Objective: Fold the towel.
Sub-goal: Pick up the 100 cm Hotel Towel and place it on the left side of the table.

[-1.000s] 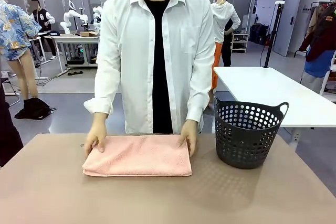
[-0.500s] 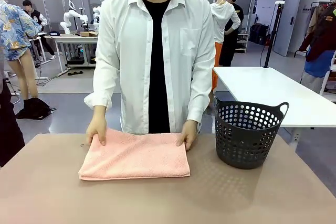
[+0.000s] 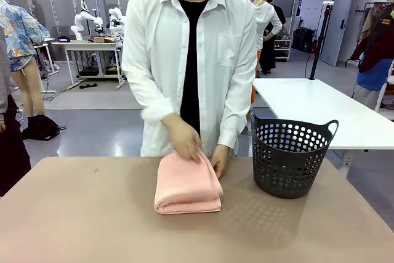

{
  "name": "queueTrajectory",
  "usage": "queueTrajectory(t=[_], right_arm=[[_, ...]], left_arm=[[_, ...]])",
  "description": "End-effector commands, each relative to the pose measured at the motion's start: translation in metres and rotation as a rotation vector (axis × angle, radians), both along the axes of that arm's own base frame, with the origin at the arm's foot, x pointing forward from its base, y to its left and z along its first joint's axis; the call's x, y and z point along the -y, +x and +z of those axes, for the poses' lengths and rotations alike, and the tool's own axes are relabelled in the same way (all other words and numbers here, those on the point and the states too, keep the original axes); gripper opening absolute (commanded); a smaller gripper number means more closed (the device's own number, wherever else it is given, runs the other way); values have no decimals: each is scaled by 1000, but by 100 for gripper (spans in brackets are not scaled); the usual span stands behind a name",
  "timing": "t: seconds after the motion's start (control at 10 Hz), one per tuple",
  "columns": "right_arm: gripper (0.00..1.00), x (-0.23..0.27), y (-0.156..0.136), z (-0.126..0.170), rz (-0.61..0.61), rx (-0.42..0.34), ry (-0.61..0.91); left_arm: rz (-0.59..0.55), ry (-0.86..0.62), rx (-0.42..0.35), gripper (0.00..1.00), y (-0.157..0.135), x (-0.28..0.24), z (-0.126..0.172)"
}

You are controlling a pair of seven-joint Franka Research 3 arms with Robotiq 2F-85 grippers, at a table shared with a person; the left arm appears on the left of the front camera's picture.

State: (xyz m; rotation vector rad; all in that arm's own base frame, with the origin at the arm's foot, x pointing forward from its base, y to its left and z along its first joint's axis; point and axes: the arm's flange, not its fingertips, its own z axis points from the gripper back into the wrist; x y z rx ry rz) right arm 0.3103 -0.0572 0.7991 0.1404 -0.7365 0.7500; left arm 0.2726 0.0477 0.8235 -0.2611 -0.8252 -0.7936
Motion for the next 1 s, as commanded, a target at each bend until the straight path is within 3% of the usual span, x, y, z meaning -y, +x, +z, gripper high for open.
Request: queueTrajectory(t=[0.0,0.9], right_arm=[[100,1,1,0,-4,-3,-1],[100,1,1,0,-4,-3,-1]], left_arm=[[-4,2,-1,100,-2,1,0],[-4,2,-1,100,-2,1,0]])
